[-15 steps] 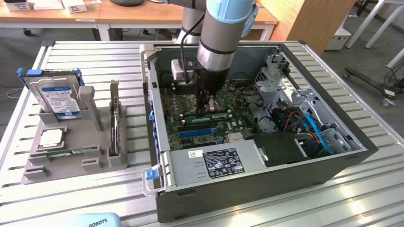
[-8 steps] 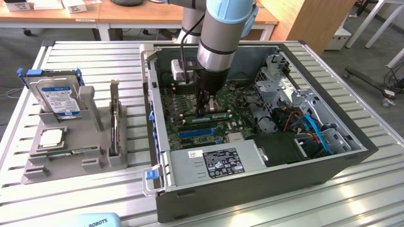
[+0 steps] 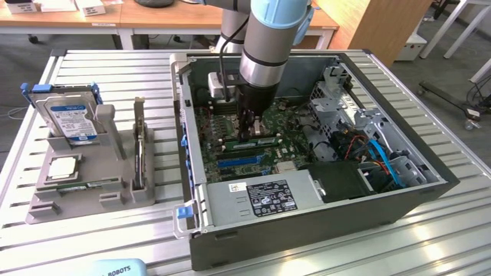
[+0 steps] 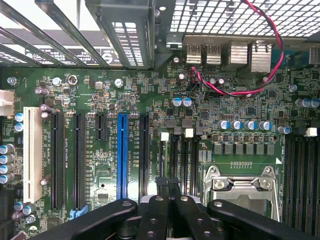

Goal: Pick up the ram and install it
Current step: 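Press down the ram until it locks into place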

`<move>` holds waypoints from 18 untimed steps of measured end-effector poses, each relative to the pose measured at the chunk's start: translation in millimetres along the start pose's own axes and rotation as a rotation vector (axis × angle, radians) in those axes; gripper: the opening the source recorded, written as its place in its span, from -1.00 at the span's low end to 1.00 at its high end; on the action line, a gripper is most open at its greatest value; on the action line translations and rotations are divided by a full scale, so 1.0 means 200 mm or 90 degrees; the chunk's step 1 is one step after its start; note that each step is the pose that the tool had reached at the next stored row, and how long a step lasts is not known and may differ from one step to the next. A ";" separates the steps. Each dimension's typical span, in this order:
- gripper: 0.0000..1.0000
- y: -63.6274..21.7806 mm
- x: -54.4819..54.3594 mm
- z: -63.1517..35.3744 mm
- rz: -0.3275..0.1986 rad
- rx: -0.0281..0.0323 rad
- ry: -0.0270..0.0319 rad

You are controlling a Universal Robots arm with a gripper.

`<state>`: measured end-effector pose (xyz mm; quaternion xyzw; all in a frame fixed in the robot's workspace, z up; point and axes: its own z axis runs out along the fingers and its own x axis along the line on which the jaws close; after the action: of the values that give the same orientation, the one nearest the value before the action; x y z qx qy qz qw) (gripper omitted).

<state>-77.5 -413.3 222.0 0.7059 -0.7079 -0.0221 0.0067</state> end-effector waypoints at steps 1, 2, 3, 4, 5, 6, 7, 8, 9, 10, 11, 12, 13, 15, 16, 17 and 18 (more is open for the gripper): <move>-0.80 0.000 0.00 0.000 0.000 0.0000 0.0000; -0.80 0.000 0.00 0.000 0.000 0.0000 0.0000; -0.80 0.000 0.00 0.000 0.000 0.0000 -0.0001; -0.80 0.000 0.00 0.000 0.000 0.0000 -0.0001; -0.80 0.000 0.00 0.000 0.000 0.0000 -0.0001; -0.80 0.000 0.00 0.000 0.000 0.0000 -0.0001; -0.80 0.000 0.00 0.000 0.000 0.0000 -0.0001; -0.80 0.000 0.00 0.000 0.000 0.0000 -0.0001; -0.80 0.000 0.00 0.000 0.000 0.0001 -0.0002; -0.80 0.000 0.00 -0.002 0.000 0.0001 -0.0003; -0.80 0.000 0.00 -0.005 0.000 0.0004 -0.0007; -0.80 0.000 0.00 -0.010 0.000 0.0007 -0.0008; -0.80 0.000 0.00 -0.020 0.000 0.0002 -0.0002; -0.80 0.001 0.00 -0.038 0.000 0.0001 0.0000; -0.80 0.002 0.00 -0.049 0.000 0.0001 0.0000; -0.80 0.002 0.00 -0.059 0.000 0.0001 0.0001; -0.80 0.003 0.00 -0.070 0.000 0.0000 0.0002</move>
<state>-77.5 -413.3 236.1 0.7059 -0.7079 -0.0220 0.0068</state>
